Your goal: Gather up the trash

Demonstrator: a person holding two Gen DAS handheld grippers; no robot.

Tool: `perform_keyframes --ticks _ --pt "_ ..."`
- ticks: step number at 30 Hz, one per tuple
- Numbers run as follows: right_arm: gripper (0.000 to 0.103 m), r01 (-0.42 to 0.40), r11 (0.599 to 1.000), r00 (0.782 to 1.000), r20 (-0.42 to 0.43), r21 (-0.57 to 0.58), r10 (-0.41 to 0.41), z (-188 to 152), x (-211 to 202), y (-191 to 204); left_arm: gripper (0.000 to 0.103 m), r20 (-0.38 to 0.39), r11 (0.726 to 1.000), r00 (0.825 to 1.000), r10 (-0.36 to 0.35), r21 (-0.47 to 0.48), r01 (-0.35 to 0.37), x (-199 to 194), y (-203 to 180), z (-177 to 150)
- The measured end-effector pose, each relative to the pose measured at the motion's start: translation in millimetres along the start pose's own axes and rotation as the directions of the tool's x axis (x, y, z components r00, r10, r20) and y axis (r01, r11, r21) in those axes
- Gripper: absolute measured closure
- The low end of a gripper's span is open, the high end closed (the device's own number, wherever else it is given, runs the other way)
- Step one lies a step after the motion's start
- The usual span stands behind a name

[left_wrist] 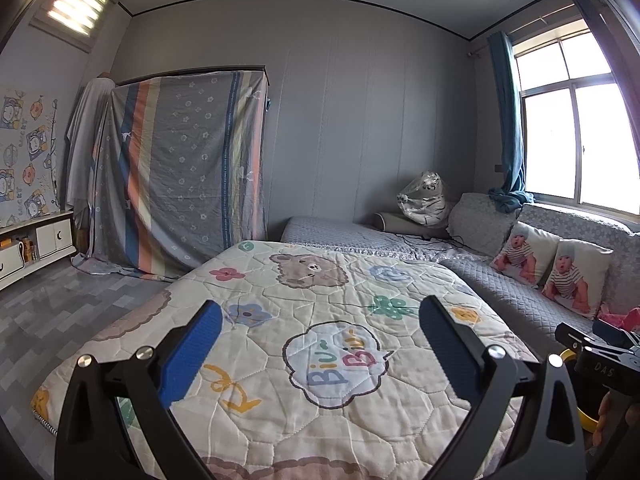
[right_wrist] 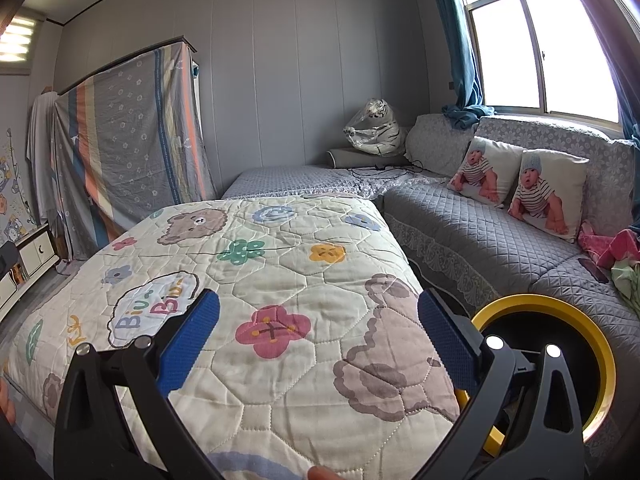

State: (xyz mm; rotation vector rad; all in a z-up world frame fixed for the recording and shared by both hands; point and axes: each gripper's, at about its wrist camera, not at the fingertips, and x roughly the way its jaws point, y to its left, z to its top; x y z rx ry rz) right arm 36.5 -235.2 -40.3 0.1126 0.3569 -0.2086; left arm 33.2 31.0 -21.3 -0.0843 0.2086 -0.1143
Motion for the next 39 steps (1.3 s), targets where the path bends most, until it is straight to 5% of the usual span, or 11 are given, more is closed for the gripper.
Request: perform_keyframes --ticks 39 --pt "0.008 -0.01 1.0 1.0 -0.019 0.009 0.01 -2.9 3.6 1.8 0.008 -0.006 1.0 1.0 -0.021 0.022 0.021 5.6 -5.3 -4.3"
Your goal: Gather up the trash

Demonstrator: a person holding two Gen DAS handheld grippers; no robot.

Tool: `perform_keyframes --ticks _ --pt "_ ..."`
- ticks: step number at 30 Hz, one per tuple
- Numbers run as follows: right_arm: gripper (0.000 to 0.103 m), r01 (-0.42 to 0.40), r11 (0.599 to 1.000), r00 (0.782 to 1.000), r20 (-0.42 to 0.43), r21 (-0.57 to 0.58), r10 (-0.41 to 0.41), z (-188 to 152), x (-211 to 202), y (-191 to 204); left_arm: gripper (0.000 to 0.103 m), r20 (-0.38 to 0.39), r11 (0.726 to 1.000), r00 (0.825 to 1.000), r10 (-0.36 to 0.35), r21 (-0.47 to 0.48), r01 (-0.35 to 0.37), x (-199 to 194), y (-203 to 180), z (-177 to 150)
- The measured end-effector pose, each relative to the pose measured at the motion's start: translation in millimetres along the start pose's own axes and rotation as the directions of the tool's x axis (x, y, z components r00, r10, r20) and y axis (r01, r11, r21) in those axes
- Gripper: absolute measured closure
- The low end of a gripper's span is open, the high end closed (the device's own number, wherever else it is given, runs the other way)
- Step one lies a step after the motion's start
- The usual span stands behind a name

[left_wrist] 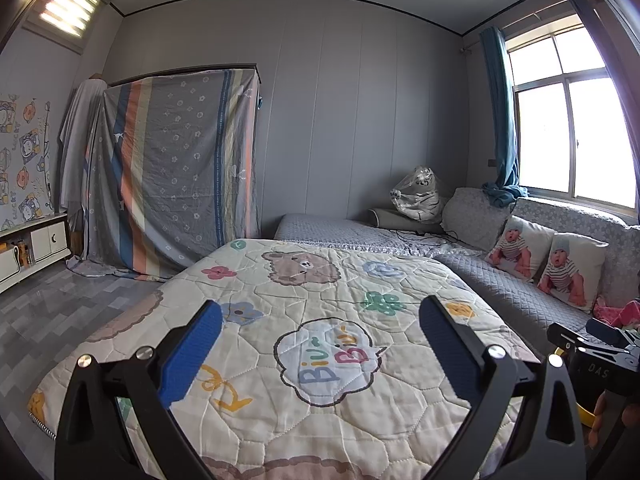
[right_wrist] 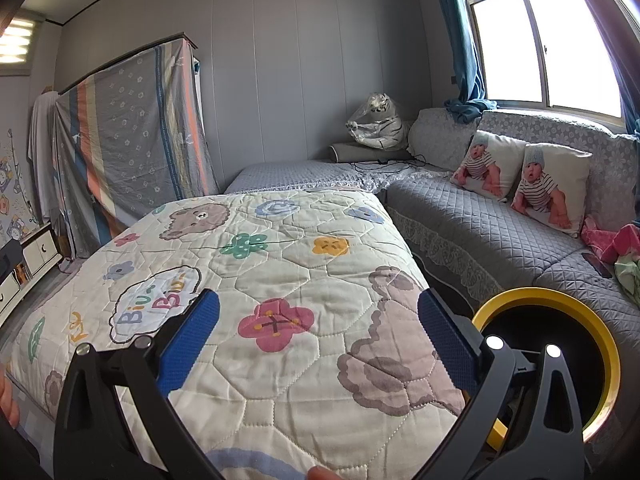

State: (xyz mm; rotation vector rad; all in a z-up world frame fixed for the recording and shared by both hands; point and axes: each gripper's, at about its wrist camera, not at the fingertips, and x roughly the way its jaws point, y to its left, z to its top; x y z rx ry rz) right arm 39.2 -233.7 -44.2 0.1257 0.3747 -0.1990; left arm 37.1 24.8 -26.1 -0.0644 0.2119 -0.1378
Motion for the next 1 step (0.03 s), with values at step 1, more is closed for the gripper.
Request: perform_keyframes --ticks 1 --pt "0.008 0.0 1.0 1.0 0.002 -0.001 0.0 -0.4 -0.1 0.5 0.008 0.0 1.0 1.0 0.0 0.002 0.0 0.3 -0.1 -0.5"
